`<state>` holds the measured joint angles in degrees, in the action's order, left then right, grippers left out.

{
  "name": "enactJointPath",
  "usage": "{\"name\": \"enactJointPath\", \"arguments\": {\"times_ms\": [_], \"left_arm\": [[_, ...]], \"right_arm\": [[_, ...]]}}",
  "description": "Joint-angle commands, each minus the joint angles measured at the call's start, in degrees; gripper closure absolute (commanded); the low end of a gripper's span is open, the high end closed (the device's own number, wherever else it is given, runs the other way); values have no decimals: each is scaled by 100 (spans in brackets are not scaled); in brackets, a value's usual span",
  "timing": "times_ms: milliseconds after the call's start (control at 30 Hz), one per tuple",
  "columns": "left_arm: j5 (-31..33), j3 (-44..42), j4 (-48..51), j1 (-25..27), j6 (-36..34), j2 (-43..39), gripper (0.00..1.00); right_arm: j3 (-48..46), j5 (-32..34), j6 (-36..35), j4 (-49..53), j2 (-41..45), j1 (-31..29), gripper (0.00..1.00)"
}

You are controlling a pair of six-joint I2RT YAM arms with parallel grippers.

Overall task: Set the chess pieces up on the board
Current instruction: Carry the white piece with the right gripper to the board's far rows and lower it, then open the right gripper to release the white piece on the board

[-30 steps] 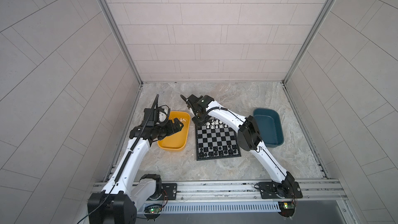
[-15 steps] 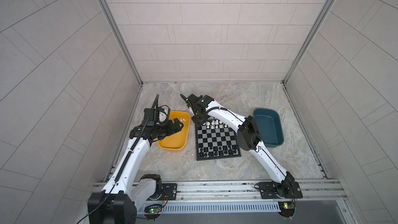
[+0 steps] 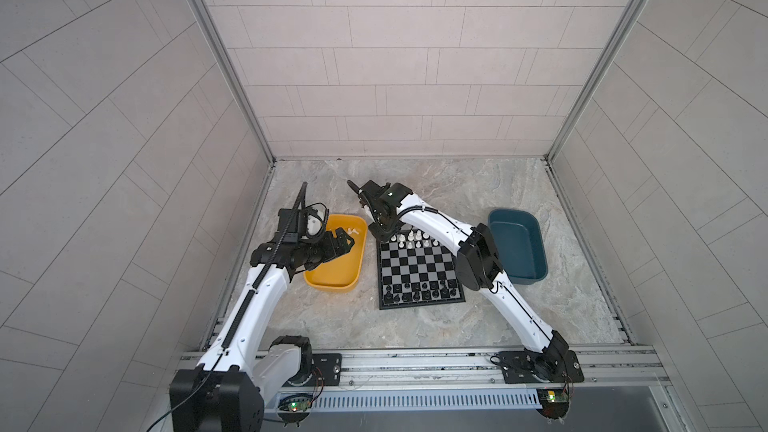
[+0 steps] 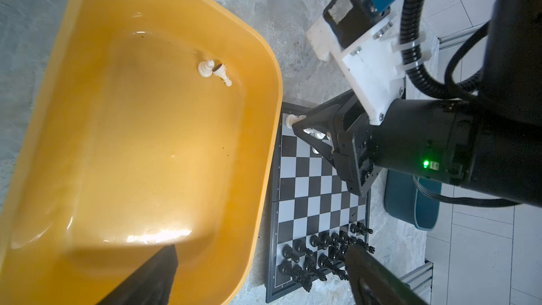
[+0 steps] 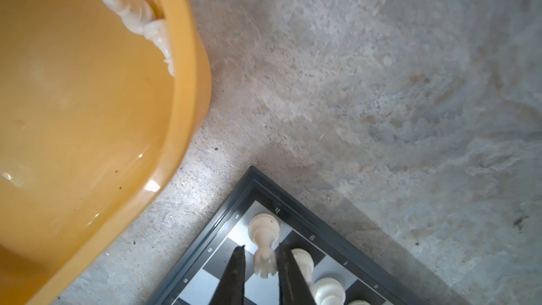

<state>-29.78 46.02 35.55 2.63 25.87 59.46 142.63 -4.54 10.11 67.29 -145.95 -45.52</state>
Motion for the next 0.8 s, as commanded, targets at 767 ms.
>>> {"name": "enactJointPath", "arguments": {"times_ms": [767], "left_arm": [[-75, 28, -110, -21, -56, 15, 4]], "right_arm": [[248, -557, 217, -376, -293, 205, 78]]}}
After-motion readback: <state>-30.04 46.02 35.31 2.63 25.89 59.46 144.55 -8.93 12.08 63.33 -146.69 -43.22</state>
